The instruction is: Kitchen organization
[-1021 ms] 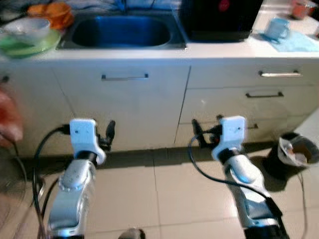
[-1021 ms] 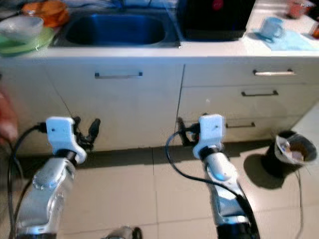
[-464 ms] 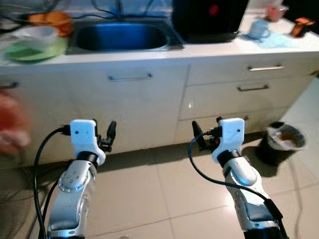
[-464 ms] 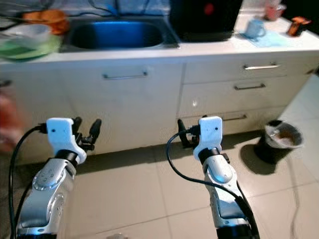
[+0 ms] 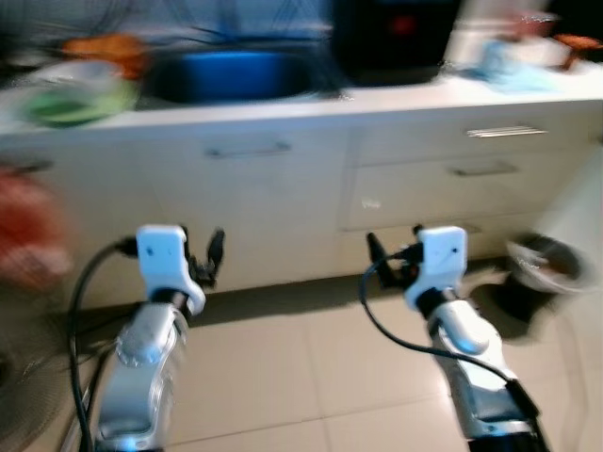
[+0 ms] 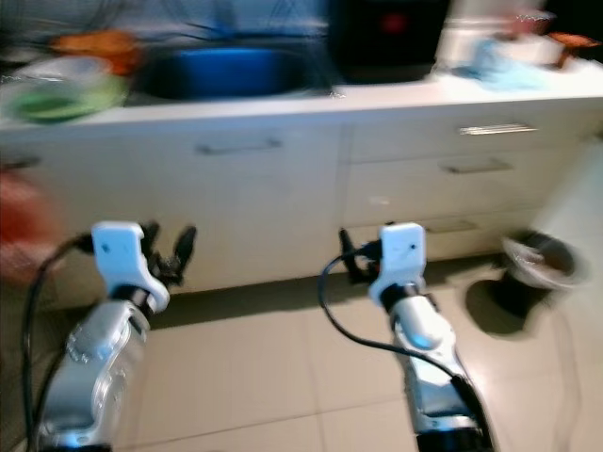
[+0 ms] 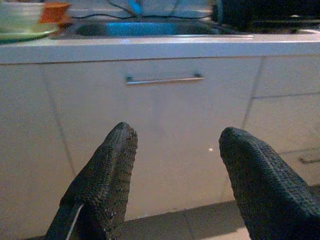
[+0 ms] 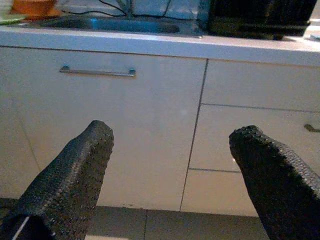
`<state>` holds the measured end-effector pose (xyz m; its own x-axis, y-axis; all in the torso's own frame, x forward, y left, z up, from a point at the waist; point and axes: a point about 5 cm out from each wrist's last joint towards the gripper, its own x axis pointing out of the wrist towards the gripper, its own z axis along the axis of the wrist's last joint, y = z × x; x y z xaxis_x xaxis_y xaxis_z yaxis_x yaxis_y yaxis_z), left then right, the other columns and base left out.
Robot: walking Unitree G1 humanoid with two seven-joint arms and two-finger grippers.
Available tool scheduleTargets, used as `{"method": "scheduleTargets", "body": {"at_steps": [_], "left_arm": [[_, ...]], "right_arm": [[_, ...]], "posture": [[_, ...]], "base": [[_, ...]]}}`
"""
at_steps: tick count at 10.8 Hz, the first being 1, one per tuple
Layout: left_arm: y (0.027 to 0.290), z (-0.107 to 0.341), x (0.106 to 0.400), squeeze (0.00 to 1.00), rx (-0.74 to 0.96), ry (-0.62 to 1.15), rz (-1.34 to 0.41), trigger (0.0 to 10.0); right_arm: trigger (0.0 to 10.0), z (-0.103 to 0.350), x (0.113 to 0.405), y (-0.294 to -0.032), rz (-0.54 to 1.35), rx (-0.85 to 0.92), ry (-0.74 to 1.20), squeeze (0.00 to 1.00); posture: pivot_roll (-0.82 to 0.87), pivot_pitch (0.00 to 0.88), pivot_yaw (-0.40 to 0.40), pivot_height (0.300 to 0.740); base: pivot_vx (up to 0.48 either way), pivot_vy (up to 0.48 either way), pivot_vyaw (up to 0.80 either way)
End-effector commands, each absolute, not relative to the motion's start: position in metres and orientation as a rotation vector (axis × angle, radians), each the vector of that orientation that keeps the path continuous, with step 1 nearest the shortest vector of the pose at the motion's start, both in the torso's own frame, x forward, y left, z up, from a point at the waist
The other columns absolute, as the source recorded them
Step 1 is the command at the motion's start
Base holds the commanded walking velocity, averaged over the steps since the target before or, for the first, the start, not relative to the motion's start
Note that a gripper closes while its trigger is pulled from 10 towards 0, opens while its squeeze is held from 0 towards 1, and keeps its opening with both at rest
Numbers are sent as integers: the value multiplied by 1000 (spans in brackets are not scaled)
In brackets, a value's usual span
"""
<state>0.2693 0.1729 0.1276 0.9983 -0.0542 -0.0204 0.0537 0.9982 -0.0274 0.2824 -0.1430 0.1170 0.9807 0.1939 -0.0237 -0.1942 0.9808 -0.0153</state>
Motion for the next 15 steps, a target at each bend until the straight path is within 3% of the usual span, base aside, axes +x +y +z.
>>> {"method": "scheduleTargets", "body": {"at_steps": [1, 8, 15], "left_arm": [[179, 133, 271, 0, -10, -5, -24, 10000], [183, 139, 275, 0, 5, -42, 13, 10000], [183, 146, 262, 0, 22, -63, 39, 10000]], "right_arm": [[10000, 123, 283, -140, 208, -11, -3, 0], [10000, 127, 287, -136, 230, -10, -20, 0], [10000, 118, 277, -129, 256, 9, 14, 0]], "posture": [[-3, 64, -2, 740], [6, 57, -5, 740], [41, 125, -18, 740]], "base": [[454, 0, 0], [449, 0, 0], [0, 0, 0]]}}
